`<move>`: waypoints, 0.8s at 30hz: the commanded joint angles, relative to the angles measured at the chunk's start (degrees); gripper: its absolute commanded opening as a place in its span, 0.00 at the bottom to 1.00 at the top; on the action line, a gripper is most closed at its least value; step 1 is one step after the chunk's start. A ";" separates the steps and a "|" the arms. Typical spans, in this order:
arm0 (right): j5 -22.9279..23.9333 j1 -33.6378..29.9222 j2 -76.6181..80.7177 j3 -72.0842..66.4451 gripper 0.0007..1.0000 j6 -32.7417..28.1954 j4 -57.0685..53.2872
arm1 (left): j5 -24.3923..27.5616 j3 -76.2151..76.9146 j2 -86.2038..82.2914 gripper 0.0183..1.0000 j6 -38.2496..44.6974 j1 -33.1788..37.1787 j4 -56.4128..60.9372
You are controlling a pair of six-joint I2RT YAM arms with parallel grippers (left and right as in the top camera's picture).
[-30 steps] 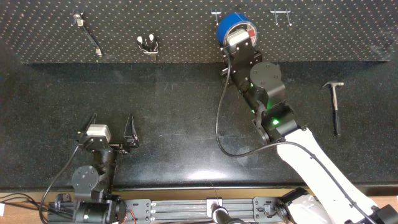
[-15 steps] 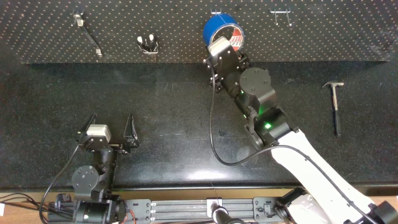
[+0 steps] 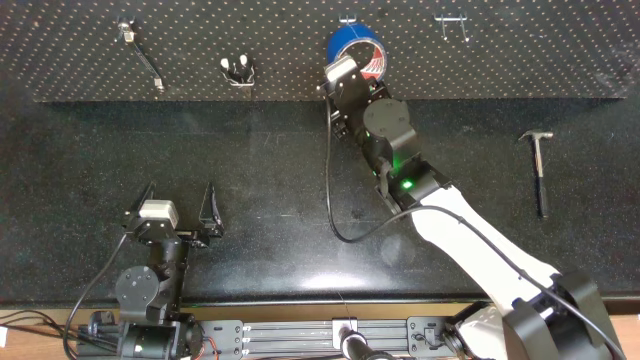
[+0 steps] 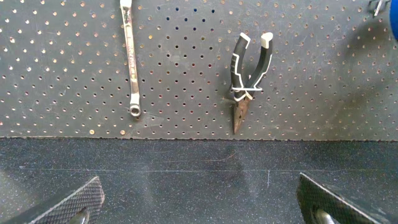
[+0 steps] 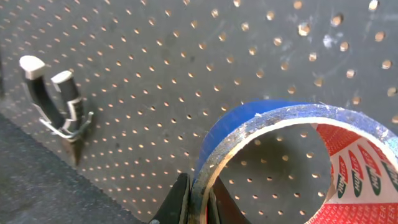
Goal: Place Tools Onto Pegboard
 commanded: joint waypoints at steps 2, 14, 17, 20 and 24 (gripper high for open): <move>6.91 0.39 3.04 0.79 0.07 -0.42 2.14 | 0.00 -0.09 -0.52 1.00 0.70 -0.20 -0.37; 9.49 0.39 9.79 0.79 0.07 -0.42 9.49 | 0.00 -0.09 -0.52 1.00 0.70 -0.20 -0.37; 9.51 0.35 10.80 0.79 0.07 -0.42 10.86 | 0.00 -0.09 -0.55 1.00 0.70 -0.20 -0.37; 9.51 0.28 12.17 0.81 0.07 -0.42 12.31 | 0.00 -0.09 -0.55 1.00 0.70 -0.20 -0.37; 9.49 0.28 13.35 0.81 0.27 -0.42 14.03 | 0.00 -0.09 -0.52 1.00 0.70 -0.20 -0.37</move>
